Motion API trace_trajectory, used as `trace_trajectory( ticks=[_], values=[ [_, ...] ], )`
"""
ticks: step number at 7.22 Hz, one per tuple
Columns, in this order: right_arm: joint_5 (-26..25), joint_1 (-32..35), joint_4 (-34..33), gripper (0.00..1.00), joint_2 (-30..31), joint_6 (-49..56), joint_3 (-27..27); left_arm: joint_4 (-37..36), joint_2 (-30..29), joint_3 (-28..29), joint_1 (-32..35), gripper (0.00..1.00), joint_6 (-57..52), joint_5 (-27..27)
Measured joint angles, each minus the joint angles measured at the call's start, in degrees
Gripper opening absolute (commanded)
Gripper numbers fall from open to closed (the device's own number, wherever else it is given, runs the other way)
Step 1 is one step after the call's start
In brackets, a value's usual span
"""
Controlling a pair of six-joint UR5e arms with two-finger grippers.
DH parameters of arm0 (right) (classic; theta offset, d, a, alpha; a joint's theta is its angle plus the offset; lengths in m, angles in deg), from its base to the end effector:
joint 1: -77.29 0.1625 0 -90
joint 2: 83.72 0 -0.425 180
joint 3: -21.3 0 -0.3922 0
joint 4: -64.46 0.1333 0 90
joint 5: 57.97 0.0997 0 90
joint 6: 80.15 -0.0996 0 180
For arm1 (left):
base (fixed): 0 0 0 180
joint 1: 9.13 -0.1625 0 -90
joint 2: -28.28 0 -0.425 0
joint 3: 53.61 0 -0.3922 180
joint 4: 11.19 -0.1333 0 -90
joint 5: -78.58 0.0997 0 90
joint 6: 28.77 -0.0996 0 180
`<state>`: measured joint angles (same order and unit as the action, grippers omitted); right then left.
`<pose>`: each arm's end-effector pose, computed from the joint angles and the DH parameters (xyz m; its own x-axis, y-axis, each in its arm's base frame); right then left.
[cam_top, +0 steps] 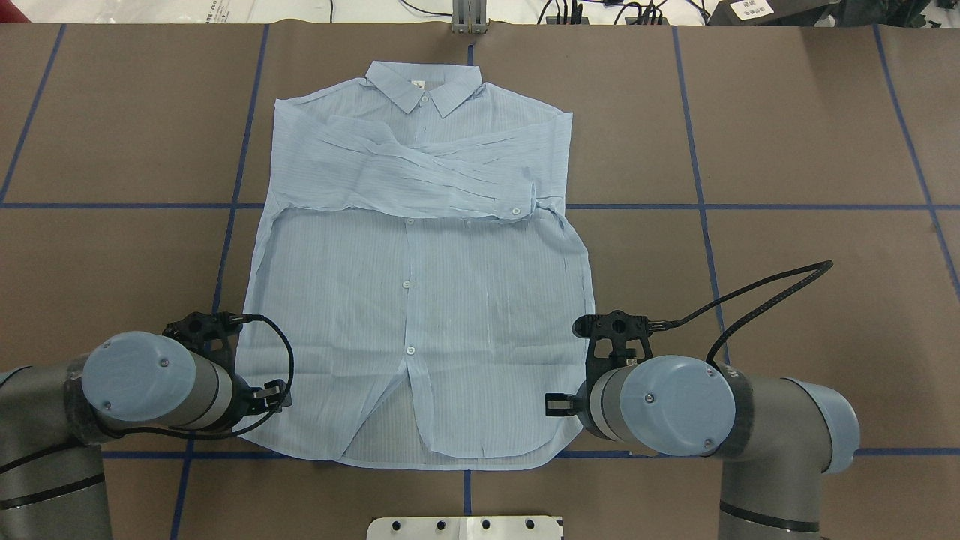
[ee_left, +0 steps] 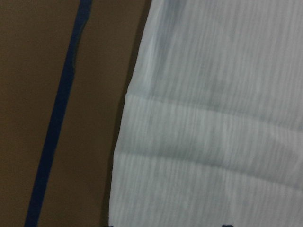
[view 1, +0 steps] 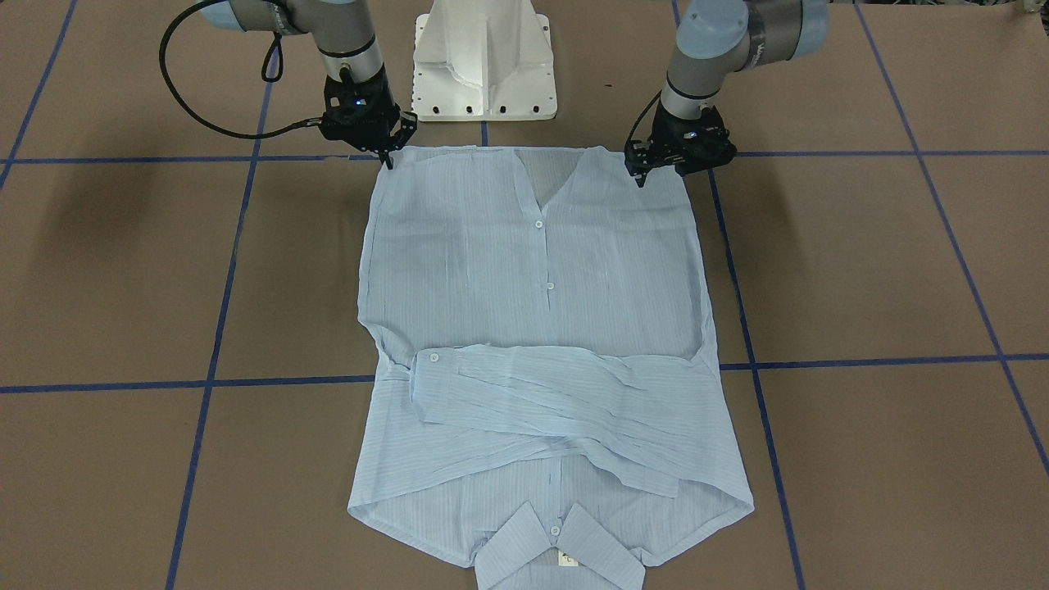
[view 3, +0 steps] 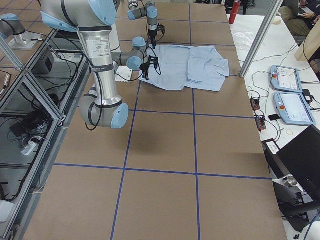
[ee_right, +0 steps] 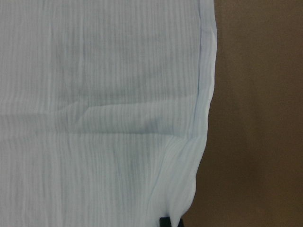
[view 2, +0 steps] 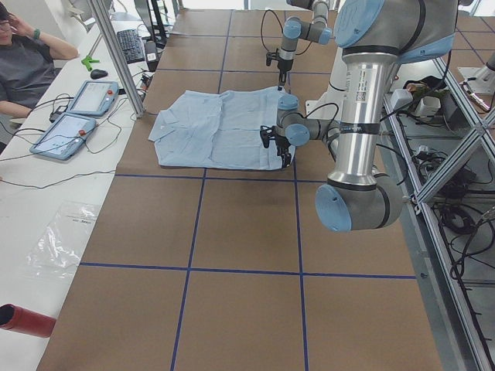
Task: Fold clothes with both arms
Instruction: 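Grasp both hem corners nearest the robot with left and right grippers, then lift the hem with both grippers and fold it toward the collar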
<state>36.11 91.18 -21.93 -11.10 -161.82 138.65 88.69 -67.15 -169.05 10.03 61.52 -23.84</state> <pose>-0.4998 -0.2536 0.2836 0.6657 0.0158 0.7461 -0.0924 0.9938 0.0614 0.4506 -0.2750 0.3930 0.7146 -0.2535 -0.6519 0.1915 0.9673 -0.1662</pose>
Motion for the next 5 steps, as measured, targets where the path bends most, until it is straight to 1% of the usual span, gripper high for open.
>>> trace_trajectory(
  ticks=[1, 2, 3, 4, 5],
  values=[
    [0.1, 0.2, 0.0, 0.00, 0.0, 0.0, 0.0, 0.0, 0.6, 0.0, -0.4, 0.65, 0.0, 0.0],
    [0.1, 0.4, 0.0, 0.00, 0.0, 0.0, -0.1, 0.0, 0.8, 0.0, -0.9, 0.50, 0.1, 0.0],
    [0.1, 0.4, 0.0, 0.00, 0.1, 0.0, -0.1, 0.0, 0.8, 0.0, -1.5, 0.31, 0.1, 0.0],
    [0.1, 0.5, 0.0, 0.00, 0.1, 0.0, -0.1, 0.1, 0.8, -0.1, -1.9, 0.00, 0.1, 0.0],
    [0.1, 0.7, 0.0, 0.00, 0.1, 0.0, -0.1, 0.0, 0.8, -0.3, -2.0, 0.00, 0.1, 0.0]
  ],
)
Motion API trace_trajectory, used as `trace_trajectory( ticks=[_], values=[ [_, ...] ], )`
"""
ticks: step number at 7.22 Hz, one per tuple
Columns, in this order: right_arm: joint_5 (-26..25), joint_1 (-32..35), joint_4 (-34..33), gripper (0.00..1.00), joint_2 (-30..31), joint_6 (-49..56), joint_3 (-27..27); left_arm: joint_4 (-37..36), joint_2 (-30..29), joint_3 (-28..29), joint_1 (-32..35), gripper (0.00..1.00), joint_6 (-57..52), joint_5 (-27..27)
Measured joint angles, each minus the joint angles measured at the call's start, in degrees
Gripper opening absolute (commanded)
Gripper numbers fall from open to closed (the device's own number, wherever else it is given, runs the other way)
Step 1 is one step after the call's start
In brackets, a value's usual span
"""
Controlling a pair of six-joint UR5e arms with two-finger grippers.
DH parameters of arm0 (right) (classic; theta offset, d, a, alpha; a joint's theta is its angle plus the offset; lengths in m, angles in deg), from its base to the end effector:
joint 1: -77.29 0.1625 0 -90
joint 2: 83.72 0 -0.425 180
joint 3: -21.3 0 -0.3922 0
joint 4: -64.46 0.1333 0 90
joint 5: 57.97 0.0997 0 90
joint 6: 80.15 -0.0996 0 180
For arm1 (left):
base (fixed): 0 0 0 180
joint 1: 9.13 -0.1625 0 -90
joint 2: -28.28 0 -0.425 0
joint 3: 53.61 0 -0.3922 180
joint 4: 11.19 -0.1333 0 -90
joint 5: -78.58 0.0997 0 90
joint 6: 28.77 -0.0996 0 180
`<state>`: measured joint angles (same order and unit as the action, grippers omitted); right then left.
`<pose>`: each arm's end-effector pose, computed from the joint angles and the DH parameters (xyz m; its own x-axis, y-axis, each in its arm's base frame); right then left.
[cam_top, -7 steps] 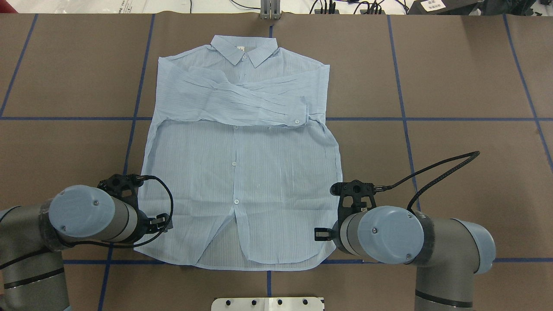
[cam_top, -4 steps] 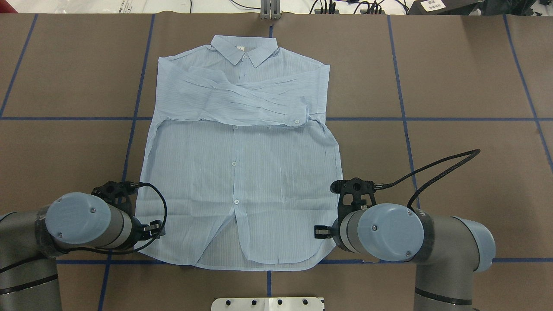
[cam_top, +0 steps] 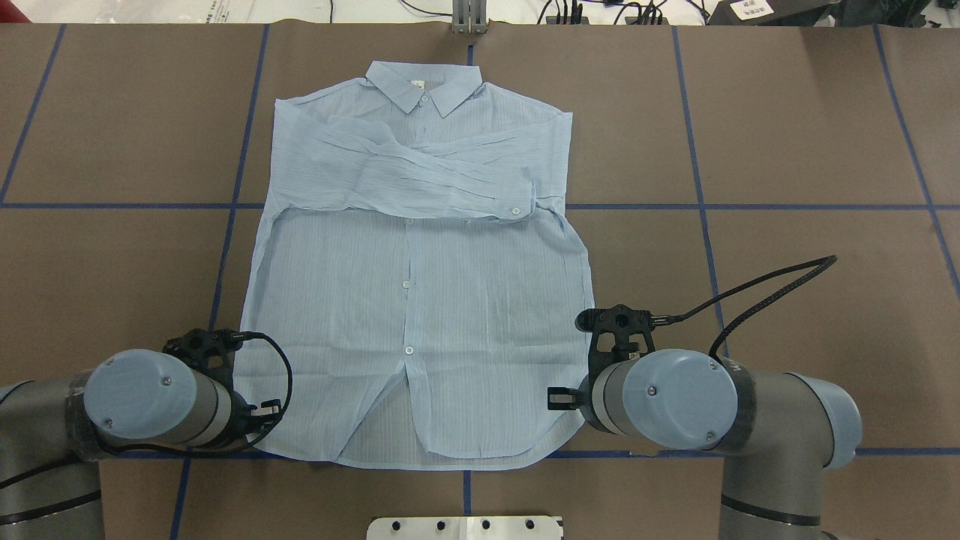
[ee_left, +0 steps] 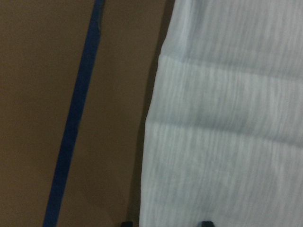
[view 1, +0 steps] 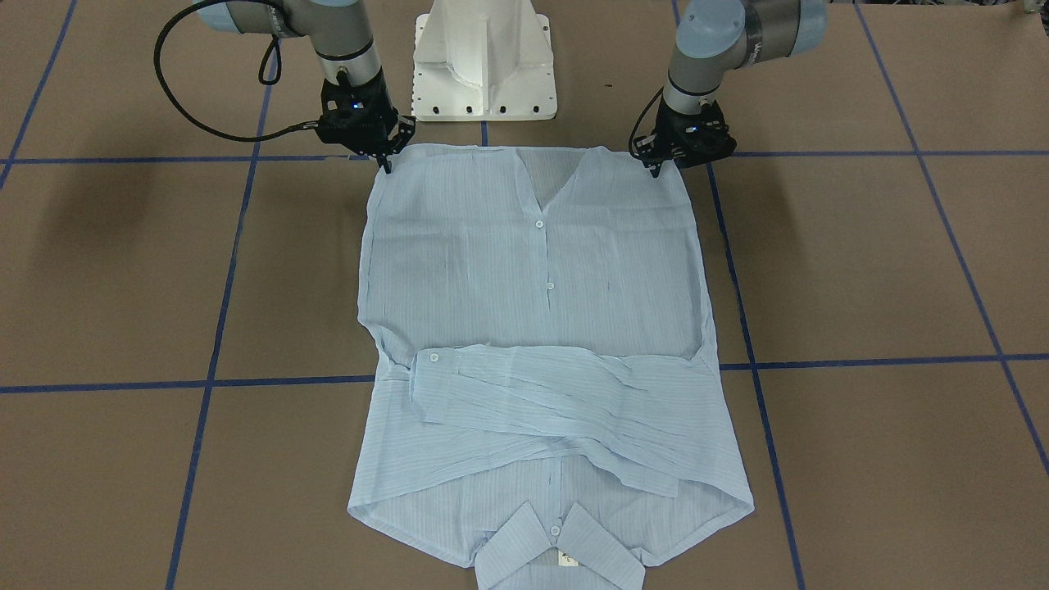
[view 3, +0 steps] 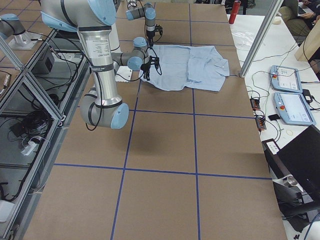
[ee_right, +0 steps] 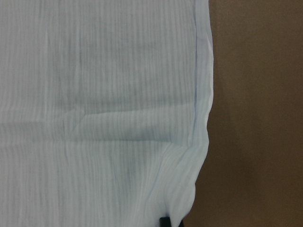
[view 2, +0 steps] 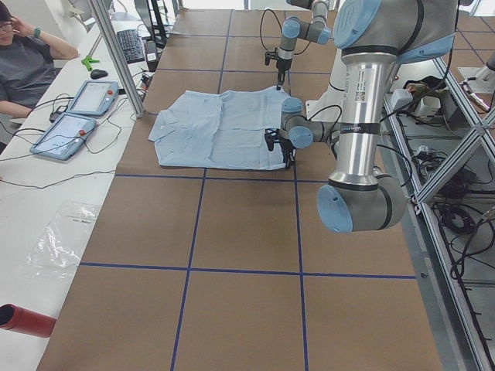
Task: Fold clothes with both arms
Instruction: 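Lift the hem with both grippers and fold it toward the collar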
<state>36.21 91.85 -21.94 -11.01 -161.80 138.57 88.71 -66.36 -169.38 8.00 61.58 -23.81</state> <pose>-0.4970 -0.2593 0.2851 0.6676 0.0238 0.7442 -0.1023 0.9929 0.0601 0.4559 -0.2576 0.3973 0.7278 -0.2306 -0.6459 0.1595 0.9729 -0.1676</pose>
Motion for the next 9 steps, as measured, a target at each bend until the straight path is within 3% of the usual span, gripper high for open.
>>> trace_trajectory(
  ticks=[6, 9],
  values=[
    [0.5, 4.3, 0.1, 0.00, -0.6, -0.1, 0.6, -5.4, 0.5, -8.0, 0.6, 0.00, -0.7, -0.3],
    [4.8, 9.6, 0.1, 0.00, -0.6, 0.4, 1.0, -7.5, -0.8, -8.2, 5.5, 0.00, -7.0, -0.5]
  ],
)
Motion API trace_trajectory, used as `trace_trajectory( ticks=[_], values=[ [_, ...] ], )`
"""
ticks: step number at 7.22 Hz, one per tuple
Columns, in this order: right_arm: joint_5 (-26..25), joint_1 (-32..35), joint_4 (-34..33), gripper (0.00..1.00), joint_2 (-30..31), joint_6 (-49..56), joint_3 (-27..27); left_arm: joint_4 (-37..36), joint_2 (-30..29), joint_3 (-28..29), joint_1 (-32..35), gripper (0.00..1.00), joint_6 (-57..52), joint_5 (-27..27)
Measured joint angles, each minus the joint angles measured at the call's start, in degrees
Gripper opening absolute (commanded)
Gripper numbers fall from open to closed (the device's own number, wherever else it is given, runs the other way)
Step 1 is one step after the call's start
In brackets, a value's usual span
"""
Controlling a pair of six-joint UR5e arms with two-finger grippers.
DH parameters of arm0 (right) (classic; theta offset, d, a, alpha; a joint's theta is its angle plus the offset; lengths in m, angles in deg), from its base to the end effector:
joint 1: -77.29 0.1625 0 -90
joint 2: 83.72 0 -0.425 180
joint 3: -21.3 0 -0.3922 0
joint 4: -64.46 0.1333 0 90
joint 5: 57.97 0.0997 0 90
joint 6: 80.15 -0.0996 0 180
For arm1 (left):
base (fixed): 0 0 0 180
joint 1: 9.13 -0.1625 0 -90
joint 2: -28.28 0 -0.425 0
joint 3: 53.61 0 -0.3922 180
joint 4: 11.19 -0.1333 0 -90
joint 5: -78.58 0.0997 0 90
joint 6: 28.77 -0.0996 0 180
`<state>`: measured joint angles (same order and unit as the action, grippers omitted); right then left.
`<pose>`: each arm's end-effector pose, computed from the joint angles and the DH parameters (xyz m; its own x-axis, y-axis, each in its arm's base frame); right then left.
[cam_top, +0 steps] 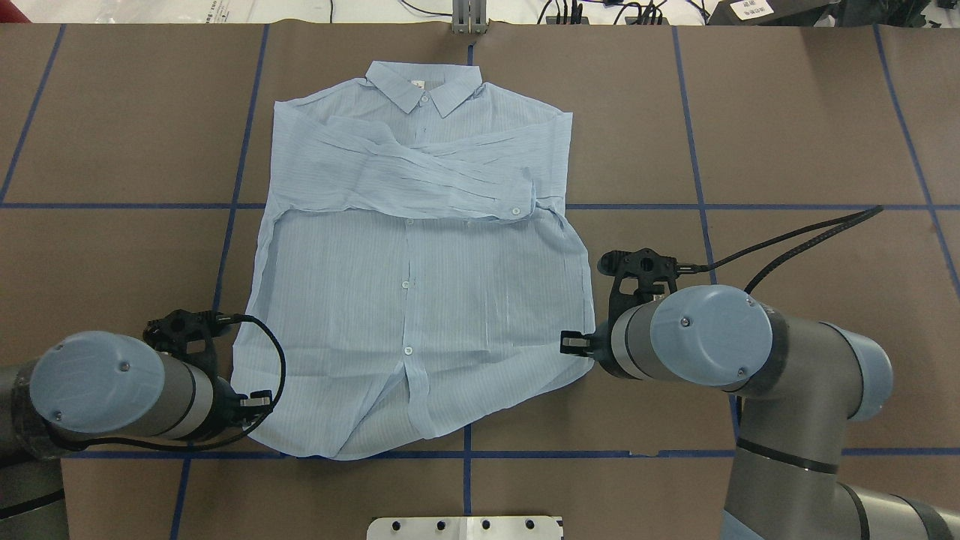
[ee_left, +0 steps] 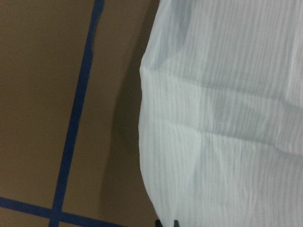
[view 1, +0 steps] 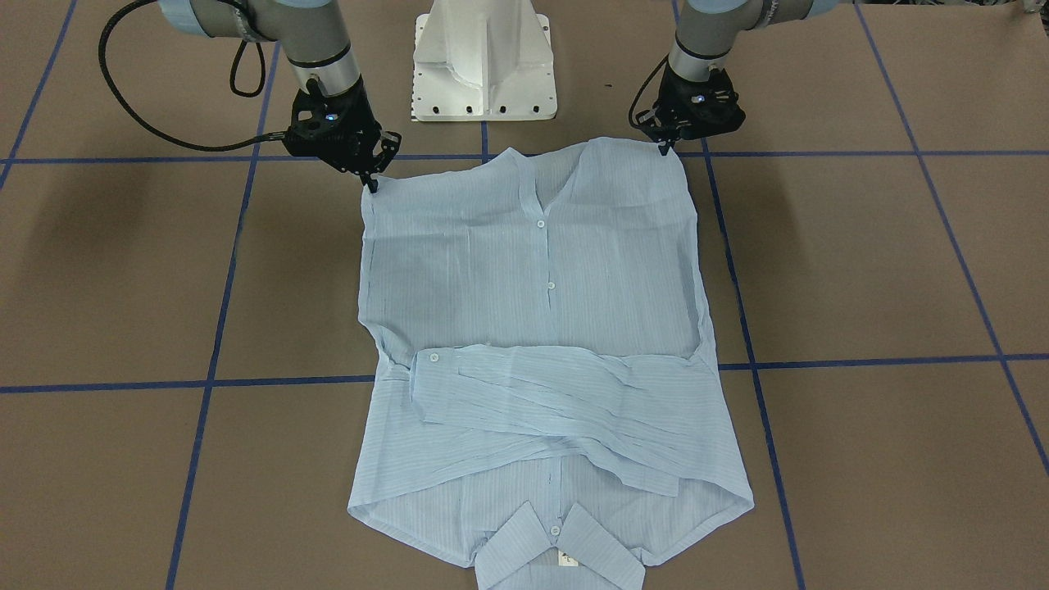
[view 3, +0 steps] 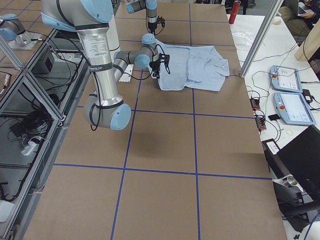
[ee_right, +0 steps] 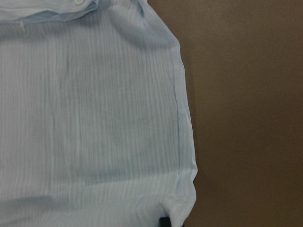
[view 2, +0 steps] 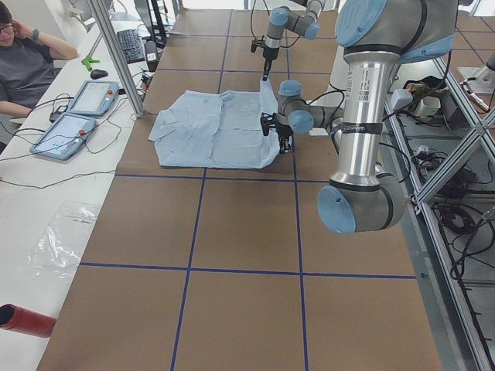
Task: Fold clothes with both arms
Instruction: 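Lift the hem with both grippers and fold it toward the collar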
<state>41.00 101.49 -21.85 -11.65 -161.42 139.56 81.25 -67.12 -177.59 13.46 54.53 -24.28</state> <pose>-0.4459 -0.3295 0.2710 0.6259 0.1169 0.7711 -0.2035 0.9789 0.0168 0.4025 -0.2878 0.3427 0.7111 -0.1726 -0.6816 0.1556 0.9840 -0.0869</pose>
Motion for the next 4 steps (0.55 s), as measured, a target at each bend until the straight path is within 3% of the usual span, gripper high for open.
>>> trace_trajectory(
  ticks=[4],
  values=[
    [6.3, 7.7, 1.6, 0.00, -0.1, 0.4, -0.1, -0.5, -3.9, 0.2, 8.1, 0.00, -5.0, -4.7]
  ],
)
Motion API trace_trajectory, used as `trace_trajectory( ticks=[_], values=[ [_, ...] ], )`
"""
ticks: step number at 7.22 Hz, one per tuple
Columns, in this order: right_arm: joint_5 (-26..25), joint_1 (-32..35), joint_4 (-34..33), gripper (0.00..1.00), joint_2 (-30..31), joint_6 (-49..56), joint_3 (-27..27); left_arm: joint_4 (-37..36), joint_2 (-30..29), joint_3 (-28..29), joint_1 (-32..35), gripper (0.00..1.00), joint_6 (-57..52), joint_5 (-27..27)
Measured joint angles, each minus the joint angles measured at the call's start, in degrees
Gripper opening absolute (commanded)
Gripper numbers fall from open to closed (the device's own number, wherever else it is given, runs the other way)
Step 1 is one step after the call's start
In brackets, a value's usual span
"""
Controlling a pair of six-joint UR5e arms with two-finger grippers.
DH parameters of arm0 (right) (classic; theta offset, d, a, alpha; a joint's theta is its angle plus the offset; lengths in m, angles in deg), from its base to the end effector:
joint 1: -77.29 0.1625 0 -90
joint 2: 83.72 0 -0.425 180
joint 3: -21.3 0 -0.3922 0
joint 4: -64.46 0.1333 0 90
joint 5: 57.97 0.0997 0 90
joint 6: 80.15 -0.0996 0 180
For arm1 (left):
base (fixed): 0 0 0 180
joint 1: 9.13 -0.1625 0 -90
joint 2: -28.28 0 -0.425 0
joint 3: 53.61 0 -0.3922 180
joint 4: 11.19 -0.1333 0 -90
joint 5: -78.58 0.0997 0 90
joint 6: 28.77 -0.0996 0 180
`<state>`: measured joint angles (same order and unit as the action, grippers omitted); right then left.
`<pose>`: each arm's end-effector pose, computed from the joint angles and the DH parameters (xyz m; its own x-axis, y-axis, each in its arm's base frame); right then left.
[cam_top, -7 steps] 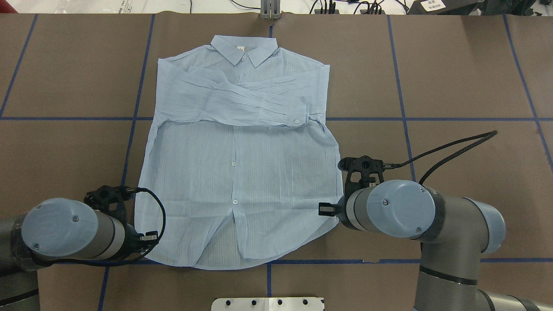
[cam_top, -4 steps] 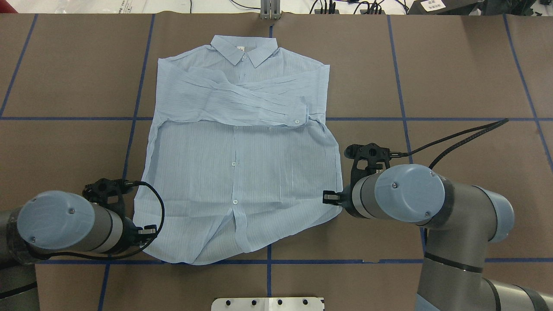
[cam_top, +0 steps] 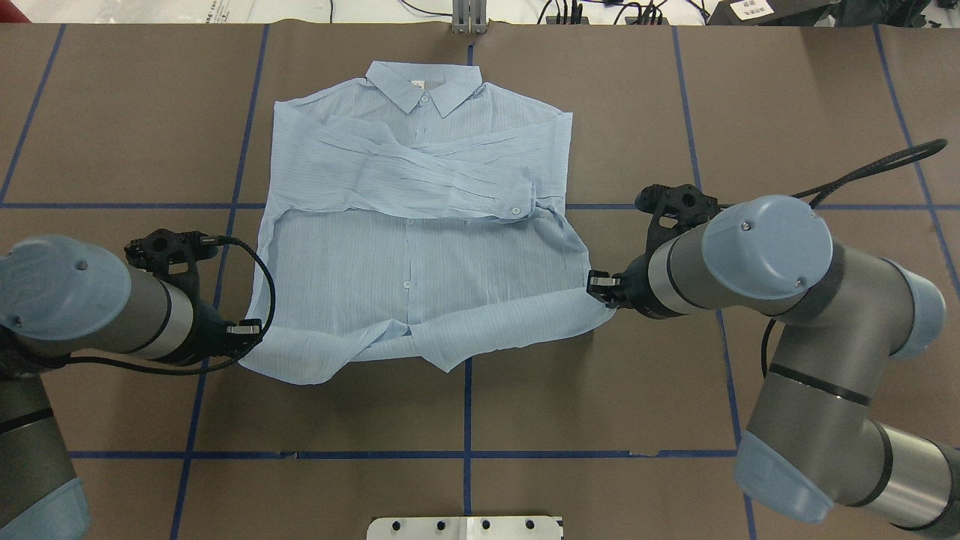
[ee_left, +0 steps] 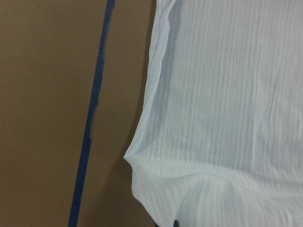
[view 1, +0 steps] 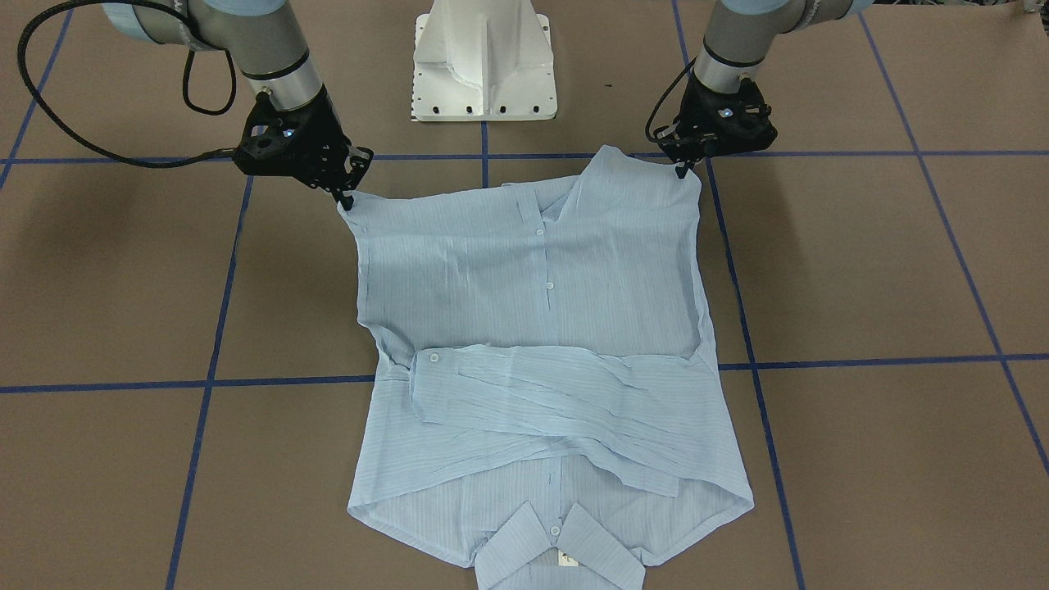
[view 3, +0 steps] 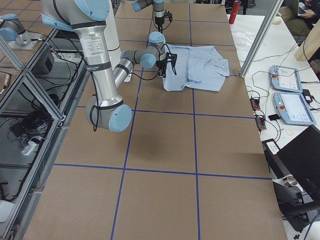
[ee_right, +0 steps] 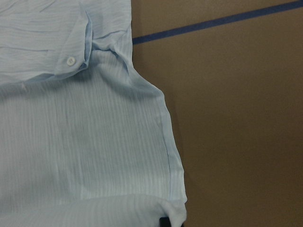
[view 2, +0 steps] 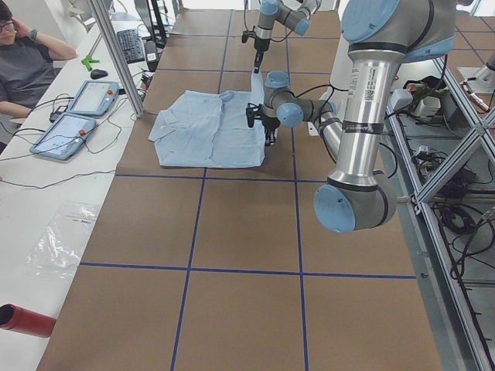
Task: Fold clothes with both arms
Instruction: 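Lift the hem with both grippers and fold it toward the collar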
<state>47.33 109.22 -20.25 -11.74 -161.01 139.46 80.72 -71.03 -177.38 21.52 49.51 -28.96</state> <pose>-0.4019 -0.3766 0.2655 0.5752 0.1779 0.7985 -0.2467 0.9683 -0.0380 0.3714 -0.3401 0.3107 0.6572 -0.1643 -0.7355 0.1729 0.9828 -0.0651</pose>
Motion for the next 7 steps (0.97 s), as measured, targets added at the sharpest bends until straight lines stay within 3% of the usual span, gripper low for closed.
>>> trace_trajectory(
  ticks=[3, 5, 7],
  values=[
    [4.1, 7.0, 1.9, 0.00, -4.1, 0.0, -3.8, 0.2, -6.2, 2.8, 8.9, 0.00, -0.2, -4.2],
    [4.4, 10.5, 2.0, 0.00, -8.6, -0.1, -9.5, 1.6, -11.6, 9.6, 14.9, 0.00, -2.5, -4.7],
    [5.0, 13.8, 2.1, 0.00, -14.7, 0.5, -17.2, 7.7, -15.6, 18.9, 19.4, 0.00, -3.4, -4.9]
  ],
)
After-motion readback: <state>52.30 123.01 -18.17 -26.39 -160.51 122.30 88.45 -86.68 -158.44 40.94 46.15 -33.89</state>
